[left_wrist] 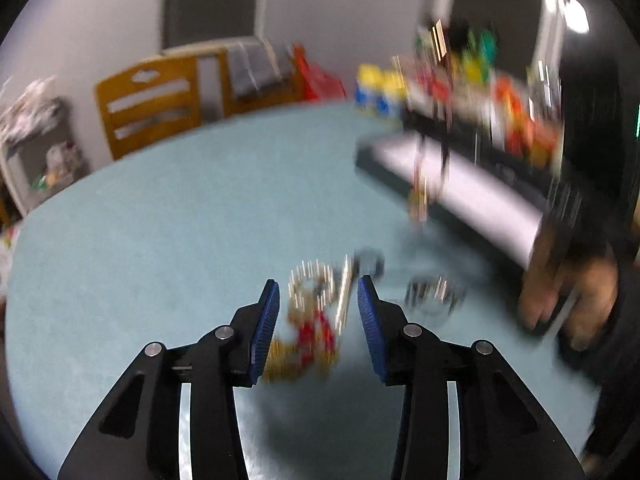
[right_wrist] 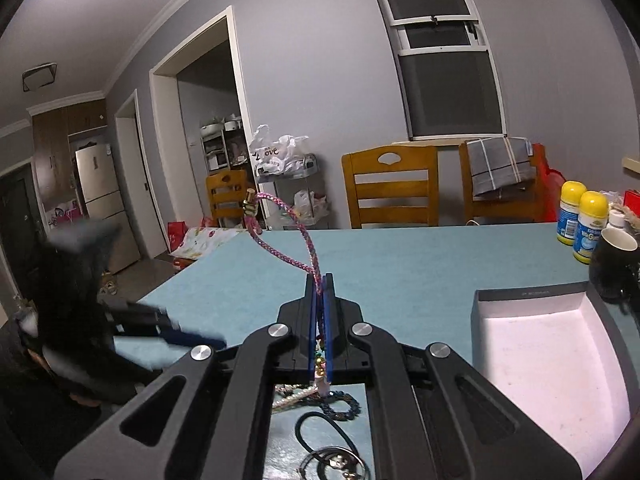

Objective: Organize jewelry
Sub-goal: 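Close the right tool on the pink bracelet while the left tool releases it, then grasp the red beaded ornament from the pile with the left tool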

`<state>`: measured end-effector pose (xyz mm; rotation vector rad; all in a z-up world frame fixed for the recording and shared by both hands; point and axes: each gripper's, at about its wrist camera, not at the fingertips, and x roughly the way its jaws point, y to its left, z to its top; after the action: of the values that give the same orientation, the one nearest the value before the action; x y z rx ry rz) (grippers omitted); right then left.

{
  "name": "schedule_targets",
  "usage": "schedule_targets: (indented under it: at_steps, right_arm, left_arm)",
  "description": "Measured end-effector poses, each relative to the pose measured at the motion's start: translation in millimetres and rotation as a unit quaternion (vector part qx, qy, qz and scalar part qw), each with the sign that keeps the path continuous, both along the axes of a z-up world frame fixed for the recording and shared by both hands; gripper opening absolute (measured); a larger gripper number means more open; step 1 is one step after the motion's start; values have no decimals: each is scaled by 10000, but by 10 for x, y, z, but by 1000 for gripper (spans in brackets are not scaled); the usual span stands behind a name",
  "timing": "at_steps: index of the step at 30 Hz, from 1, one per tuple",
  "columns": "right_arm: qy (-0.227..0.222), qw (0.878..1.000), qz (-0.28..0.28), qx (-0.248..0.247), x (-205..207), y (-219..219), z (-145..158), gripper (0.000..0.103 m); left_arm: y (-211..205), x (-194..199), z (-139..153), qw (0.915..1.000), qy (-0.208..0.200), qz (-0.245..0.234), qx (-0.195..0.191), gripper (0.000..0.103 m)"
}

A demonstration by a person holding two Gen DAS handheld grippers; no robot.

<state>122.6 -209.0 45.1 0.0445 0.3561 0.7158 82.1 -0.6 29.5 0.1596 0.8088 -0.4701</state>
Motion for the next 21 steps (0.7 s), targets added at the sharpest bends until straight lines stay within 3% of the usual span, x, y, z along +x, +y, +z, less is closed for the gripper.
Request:
schedule_targets:
  at_steps: [5, 11, 16, 21]
  right_arm:
    - [57, 10000, 3, 53, 10, -54, -11, 3]
    - [73, 9999, 82, 38, 9, -5, -23, 3]
    - [69, 9999, 87, 41, 4, 0, -20, 3]
    - [60, 9999, 110, 41, 6, -12, -1, 3]
  left_arm:
    - [-47, 111, -317, 9978, 550, -44, 377, 42]
    - [-33, 142, -365, 9980, 515, -45, 374, 41]
    - [-100, 90, -351, 9969, 401, 89, 675, 19]
    - [-100, 108, -317, 9963, 303, 221, 768, 9]
